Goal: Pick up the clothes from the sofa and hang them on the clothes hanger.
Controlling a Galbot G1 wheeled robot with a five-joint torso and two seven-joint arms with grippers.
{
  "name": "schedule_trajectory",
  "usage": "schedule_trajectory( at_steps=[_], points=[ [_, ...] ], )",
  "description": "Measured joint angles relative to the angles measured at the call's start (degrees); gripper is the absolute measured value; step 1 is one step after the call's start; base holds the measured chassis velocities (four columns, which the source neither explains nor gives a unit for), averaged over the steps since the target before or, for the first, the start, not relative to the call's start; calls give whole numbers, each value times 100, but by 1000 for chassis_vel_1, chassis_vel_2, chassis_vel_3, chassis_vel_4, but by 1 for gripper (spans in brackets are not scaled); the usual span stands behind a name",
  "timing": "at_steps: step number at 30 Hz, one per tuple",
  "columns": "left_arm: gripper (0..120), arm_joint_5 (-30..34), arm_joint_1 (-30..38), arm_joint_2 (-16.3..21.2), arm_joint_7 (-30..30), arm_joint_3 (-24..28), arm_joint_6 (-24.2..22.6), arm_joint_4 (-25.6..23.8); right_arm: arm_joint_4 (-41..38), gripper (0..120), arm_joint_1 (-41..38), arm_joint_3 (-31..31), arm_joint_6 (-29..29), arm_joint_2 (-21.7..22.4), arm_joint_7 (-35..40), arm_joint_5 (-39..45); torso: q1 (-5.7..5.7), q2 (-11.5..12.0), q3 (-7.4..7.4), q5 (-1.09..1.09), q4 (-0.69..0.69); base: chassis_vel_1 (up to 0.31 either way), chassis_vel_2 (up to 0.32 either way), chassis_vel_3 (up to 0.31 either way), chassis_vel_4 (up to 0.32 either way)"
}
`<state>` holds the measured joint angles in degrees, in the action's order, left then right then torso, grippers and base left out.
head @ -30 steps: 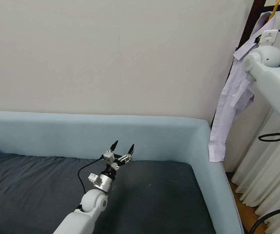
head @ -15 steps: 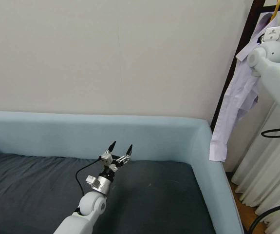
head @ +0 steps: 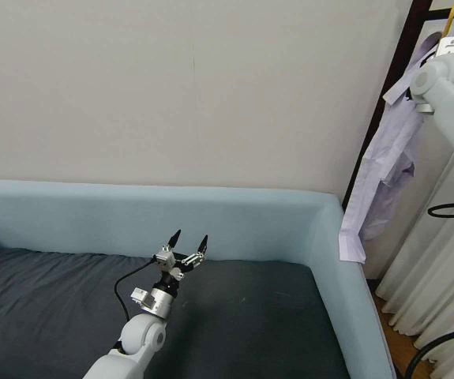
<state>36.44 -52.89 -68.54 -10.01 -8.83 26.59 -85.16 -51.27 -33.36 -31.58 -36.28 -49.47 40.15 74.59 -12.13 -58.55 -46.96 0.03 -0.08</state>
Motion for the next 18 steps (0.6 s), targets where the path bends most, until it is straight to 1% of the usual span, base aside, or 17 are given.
schedule_trajectory(
  at_steps=[2, 3, 5, 6, 7, 9, 10, 11, 13, 14, 15, 16, 17, 18],
  points=[
    [100, 4, 1, -1, 0, 17, 3, -3, -401, 10, 138, -5, 284, 242, -124, 8, 0, 0, -1, -1, 1, 0, 0, 0, 0],
    [100, 11, 2, 0, 0, 30, 11, -4, -732, 17, 256, 23, 507, 420, -215, 24, 0, 0, -1, -2, 1, 0, 0, 0, 0],
    [100, 32, 5, -3, -3, 53, 39, -5, -1421, 25, 530, 122, 936, 748, -392, 63, 0, 0, 0, -1, 1, 0, 0, 0, 0],
    [100, 32, 5, -3, -3, 53, 39, -5, -1421, 25, 530, 122, 936, 748, -392, 63, 0, 0, 0, -1, 1, 0, 0, 0, 0],
    [100, 47, 5, -8, -13, 62, 55, -5, -1720, 28, 660, 162, 1173, 912, -495, 98, 0, 0, 0, 0, 2, 0, 0, 0, 0],
    [100, 87, -4, -19, -42, 71, 108, -10, -2467, 38, 991, 209, 1926, 1339, -887, 177, 0, 0, 0, -2, 0, 0, 0, 0, 0],
    [100, 87, -4, -19, -42, 71, 108, -10, -2467, 38, 991, 209, 1926, 1339, -887, 177, 0, 0, 0, -2, 0, 0, 0, 0, 0],
    [100, 96, -18, -34, -46, 74, 131, -35, -2818, 43, 1155, 220, 2304, 1560, -1119, 193, -1, 0, 0, -1, 4, 0, 0, 0, 0],
    [100, 125, -71, -67, -23, 70, 163, -184, -3493, 51, 1639, 387, 3089, 2116, -1648, 207, -1, 0, 0, 2, 4, 0, 0, 0, 0],
    [100, 149, -119, -80, 27, 67, 156, -339, -3815, 57, 1964, 593, 3382, 2346, -1902, 203, -1, 0, 0, -3, 0, 0, 0, 0, 0],
    [100, 160, -172, -96, 97, 66, 123, -515, -4118, 60, 2336, 863, 3628, 2567, -2159, 177, -1, 0, 0, -4, 0, 0, 0, 0, 0],
    [100, 160, -172, -96, 97, 66, 123, -515, -4118, 60, 2336, 863, 3628, 2567, -2159, 177, -1, 0, 0, -4, 0, 0, 0, 0, 0],
    [100, 161, -218, -107, 187, 63, 74, -659, -4340, 65, 2660, 1065, 3811, 2738, -2325, 104, 0, 0, 2, 0, -3, 0, 0, 0, 0],
    [100, 126, -313, -141, 351, 59, -8, -917, -4670, 70, 3242, 1307, 4153, 2961, -2561, -100, 1, -1, 3, 2, -6, 0, 0, 0, 0]
  ],
)
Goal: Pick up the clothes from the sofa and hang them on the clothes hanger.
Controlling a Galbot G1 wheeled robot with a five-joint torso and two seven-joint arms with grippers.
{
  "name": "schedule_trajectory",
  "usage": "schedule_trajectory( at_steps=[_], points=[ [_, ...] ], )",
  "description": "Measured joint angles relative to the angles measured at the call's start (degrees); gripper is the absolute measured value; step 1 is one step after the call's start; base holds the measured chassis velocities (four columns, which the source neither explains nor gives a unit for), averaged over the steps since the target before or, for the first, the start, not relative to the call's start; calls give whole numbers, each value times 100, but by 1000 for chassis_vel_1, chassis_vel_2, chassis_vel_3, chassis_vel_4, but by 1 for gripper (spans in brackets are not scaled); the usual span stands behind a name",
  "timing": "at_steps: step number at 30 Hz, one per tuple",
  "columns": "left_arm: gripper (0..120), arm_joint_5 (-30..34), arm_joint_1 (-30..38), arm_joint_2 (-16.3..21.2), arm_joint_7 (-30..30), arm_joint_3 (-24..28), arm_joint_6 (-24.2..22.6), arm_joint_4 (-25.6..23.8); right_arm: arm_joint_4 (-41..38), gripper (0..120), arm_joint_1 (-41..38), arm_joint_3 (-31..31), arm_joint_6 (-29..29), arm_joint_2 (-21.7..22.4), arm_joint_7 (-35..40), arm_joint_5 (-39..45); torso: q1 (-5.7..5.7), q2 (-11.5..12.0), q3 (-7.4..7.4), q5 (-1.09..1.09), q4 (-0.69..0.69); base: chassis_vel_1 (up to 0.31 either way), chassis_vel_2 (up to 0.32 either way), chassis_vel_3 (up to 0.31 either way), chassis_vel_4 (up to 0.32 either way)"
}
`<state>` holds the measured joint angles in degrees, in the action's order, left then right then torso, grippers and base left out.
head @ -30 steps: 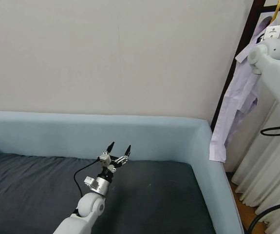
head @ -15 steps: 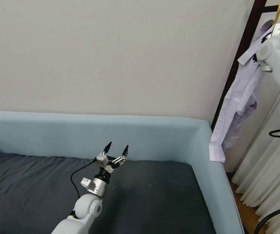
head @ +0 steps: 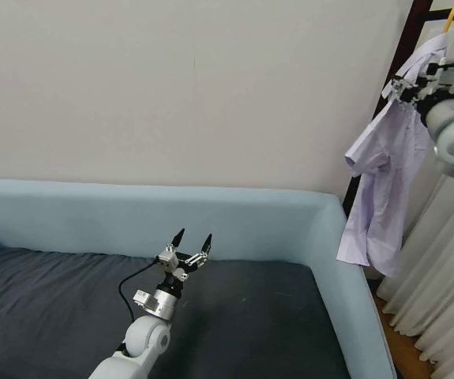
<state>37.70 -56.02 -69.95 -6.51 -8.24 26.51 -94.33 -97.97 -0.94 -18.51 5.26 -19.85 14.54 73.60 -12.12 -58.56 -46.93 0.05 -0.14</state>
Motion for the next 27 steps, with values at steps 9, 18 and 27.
schedule_trajectory(
  at_steps=[9, 18, 27],
  points=[
    [100, -744, -1198, -208, 758, -370, -570, -1380, -764, 98, 2395, 744, 1084, -341, -314, -1484, 0, 1, -3, -4, 16, 0, 0, 0, 0],
    [100, -1447, -1548, -341, 1256, -376, -483, -1335, -1444, 100, 7109, 4509, 870, -2174, -296, -3522, -1, 1, -1, 6, 2, 0, 0, 0, 0],
    [100, -1682, -2155, -437, 1522, -364, -801, -1706, -2009, 100, 8997, 5457, 791, -4633, -601, -5686, -1, 1, -2, -2, 8, 0, 0, 0, 0]
  ],
)
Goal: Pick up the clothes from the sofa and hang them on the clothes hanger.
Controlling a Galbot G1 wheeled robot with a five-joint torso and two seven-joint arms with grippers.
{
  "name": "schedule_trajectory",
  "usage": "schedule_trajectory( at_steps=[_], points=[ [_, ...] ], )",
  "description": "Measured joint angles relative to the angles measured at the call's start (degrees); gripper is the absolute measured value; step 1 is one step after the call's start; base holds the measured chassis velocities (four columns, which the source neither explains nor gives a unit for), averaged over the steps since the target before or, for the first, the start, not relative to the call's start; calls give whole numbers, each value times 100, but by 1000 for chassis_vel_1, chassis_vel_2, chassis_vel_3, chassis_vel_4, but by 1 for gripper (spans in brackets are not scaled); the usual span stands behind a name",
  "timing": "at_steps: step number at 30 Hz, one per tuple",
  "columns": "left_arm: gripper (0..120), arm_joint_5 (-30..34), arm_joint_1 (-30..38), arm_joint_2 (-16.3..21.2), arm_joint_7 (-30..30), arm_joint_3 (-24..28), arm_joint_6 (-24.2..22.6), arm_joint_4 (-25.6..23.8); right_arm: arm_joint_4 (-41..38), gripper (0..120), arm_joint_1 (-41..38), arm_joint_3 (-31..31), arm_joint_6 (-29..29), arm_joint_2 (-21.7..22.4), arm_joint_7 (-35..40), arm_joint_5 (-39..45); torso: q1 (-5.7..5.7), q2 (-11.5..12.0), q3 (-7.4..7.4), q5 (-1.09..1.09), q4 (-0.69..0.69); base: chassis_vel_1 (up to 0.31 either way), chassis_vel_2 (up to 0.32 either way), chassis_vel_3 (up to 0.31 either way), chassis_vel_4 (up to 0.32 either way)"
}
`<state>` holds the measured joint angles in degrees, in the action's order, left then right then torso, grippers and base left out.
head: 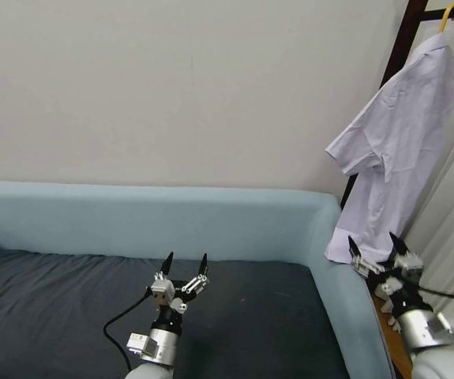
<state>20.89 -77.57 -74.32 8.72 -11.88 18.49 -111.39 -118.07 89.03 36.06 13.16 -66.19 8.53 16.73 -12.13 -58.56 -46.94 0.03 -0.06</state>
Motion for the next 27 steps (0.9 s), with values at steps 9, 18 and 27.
schedule_trajectory(
  at_steps=[9, 18, 27],
  points=[
    [100, -145, -458, -61, 71, 8, -245, -429, -766, 100, 946, -30, -149, -1481, -287, -1278, 1, 0, 0, 4, -1, 0, 0, 0, 0],
    [100, -145, -460, -55, 54, 6, -246, -438, -791, 100, 933, -70, -171, -1486, -289, -1302, 0, 0, -2, 2, 0, 0, 0, 0, 0],
    [100, -139, -447, -51, 45, 9, -243, -429, -770, 100, 899, -92, -173, -1448, -280, -1256, -1, 0, -2, 1, -1, 0, 0, 0, 0]
  ],
)
